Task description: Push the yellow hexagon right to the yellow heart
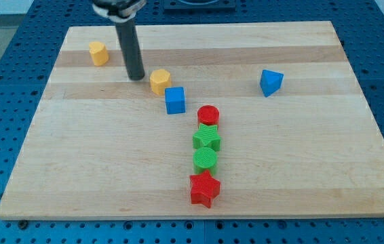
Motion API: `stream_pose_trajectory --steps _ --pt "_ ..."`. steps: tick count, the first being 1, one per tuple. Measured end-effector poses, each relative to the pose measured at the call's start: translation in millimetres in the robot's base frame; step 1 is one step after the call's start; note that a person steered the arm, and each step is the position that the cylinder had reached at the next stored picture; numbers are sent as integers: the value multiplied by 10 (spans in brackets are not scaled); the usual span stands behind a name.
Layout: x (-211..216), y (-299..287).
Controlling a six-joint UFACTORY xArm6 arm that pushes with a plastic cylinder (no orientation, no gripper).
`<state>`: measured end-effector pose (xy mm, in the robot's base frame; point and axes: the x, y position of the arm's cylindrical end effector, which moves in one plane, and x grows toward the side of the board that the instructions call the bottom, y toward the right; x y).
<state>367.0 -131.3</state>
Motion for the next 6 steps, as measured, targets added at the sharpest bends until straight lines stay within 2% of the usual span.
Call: stream_pose_trajectory --steps 1,2,3,4,6 --pt "491 -34" --pt "644 280" --pt "562 582" --pt "466 583" --pt "-370 583"
